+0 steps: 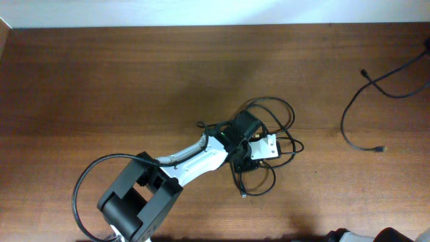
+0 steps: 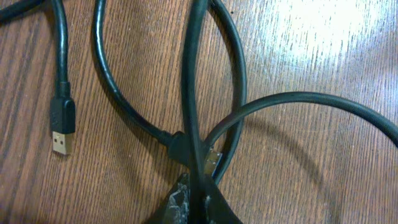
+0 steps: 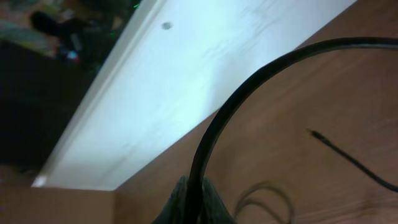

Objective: Untangle cables

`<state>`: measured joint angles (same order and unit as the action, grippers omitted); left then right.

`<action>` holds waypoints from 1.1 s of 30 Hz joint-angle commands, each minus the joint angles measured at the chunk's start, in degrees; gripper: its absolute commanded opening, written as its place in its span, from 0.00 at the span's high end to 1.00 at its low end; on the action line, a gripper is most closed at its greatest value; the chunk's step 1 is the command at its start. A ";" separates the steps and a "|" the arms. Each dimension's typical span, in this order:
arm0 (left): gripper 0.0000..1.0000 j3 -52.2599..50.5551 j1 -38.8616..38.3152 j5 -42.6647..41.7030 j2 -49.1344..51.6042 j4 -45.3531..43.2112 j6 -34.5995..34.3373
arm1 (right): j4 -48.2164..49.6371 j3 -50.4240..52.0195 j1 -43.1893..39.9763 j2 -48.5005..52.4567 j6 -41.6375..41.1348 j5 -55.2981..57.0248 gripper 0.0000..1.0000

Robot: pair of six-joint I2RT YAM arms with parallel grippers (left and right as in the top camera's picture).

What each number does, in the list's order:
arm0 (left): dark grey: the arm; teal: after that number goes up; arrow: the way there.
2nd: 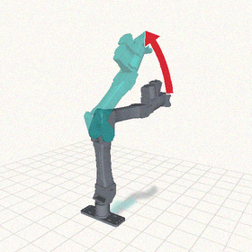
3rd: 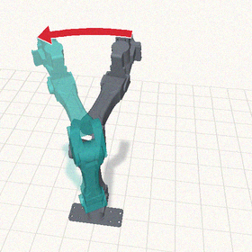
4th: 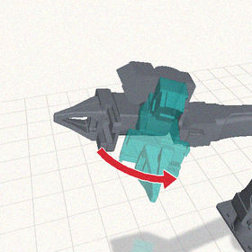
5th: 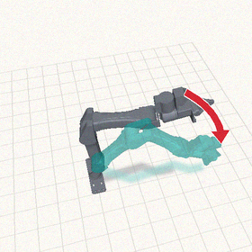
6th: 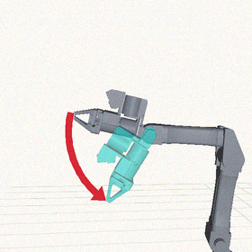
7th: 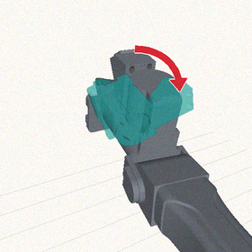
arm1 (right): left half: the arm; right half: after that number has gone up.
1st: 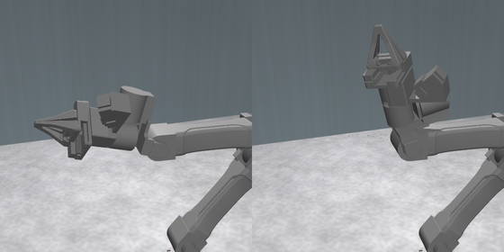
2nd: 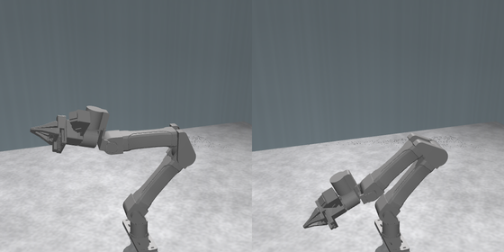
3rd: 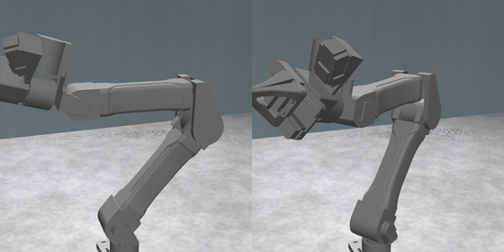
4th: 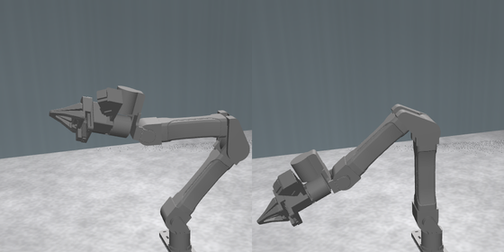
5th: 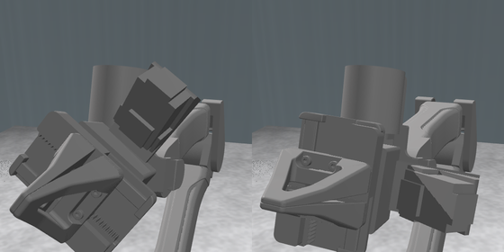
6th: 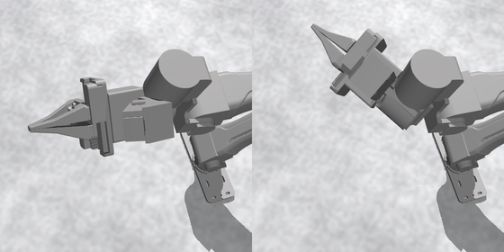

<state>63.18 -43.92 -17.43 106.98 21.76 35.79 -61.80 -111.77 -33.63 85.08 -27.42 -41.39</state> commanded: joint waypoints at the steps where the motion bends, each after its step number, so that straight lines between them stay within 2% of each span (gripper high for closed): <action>1: 0.75 0.42 -0.09 0.74 0.44 0.35 -0.46 | 0.13 -1.03 -0.26 0.31 7.78 13.27 0.96; 4: 0.71 0.39 -0.09 0.74 0.44 0.66 -0.46 | -0.11 -1.01 -0.26 2.45 8.37 21.14 0.96; 7: 0.58 0.42 -0.09 0.72 0.44 1.05 -0.48 | 0.68 -1.01 -0.26 5.84 8.94 24.94 0.96; 12: 0.51 0.42 -0.09 0.74 0.44 2.56 -0.46 | 5.35 -1.01 -0.26 12.57 9.05 29.62 0.96; 18: 0.51 0.39 -0.09 0.72 0.44 2.99 -0.46 | 11.74 -1.01 -1.92 17.97 9.49 37.62 0.96; 23: 0.57 0.42 -0.09 0.68 0.44 3.02 -0.46 | 15.89 -1.01 -5.95 18.58 9.64 37.57 0.96; 33: 0.59 0.42 -0.09 0.26 0.44 2.95 -0.46 | 17.49 -0.98 -12.46 18.58 9.60 36.92 0.96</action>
<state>63.18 -43.92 -16.86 106.98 24.64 35.31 -44.12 -111.85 -45.71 103.77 -18.20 -4.73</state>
